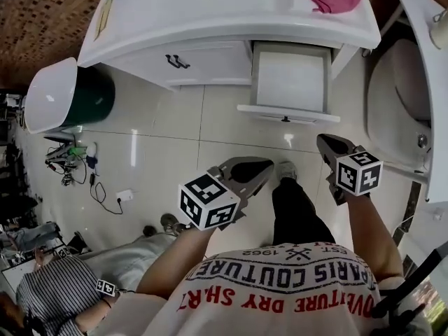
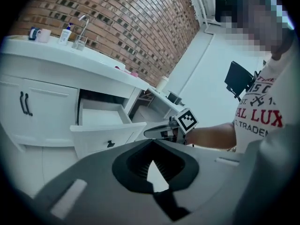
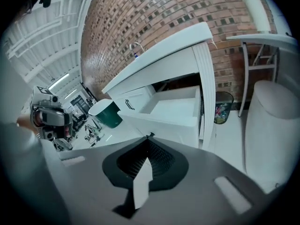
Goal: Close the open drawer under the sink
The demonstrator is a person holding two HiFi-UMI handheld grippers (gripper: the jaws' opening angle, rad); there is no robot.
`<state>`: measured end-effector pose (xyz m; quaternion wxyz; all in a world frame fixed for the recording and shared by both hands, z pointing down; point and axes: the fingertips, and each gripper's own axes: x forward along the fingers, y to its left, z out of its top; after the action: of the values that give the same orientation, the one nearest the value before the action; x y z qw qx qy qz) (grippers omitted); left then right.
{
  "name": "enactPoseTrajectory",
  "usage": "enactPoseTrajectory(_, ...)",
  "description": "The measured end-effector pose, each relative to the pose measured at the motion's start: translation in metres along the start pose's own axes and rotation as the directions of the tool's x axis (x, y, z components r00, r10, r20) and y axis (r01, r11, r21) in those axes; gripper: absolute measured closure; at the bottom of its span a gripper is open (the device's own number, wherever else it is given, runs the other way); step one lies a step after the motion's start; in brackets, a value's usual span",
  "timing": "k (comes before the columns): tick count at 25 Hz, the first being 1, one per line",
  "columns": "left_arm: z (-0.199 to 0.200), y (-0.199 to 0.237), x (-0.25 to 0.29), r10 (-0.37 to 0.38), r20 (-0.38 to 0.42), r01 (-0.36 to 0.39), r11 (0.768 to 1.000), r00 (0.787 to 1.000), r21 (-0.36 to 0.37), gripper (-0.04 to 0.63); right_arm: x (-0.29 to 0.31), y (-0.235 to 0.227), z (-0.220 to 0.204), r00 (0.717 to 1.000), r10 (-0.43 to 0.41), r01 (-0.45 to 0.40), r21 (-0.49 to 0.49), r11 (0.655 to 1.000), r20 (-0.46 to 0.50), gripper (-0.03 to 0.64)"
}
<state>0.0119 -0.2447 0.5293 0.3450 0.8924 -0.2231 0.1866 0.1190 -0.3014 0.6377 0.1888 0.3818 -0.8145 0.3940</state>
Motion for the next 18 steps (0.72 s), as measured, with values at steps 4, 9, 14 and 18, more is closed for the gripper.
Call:
enactPoseTrajectory(4,0.009,0.014,0.017,-0.029,-0.030,0.029,0.999,0.999,-0.018,0.604,0.021,-0.022,0.011,1.000,-0.016,0.017,0.071,0.997,-0.009,0.611)
enactPoseTrajectory(9,0.017,0.027,0.032,-0.041,-0.107,0.044,0.999,0.993,0.027,0.604,0.037,-0.034,0.019,0.999,-0.030,0.034,0.092,0.995,-0.043,0.611)
enactPoseTrajectory(14,0.029,0.039,0.047,-0.061,-0.115,0.063,0.998,0.991,0.007,0.604,0.048,-0.049,0.039,0.999,-0.038,0.039,0.166,0.985,-0.012,0.609)
enactPoseTrajectory(18,0.042,0.053,0.056,-0.066,-0.121,0.066,0.998,0.990,-0.004,0.604,0.064,-0.064,0.064,0.999,-0.031,0.032,0.184,0.982,-0.006,0.609)
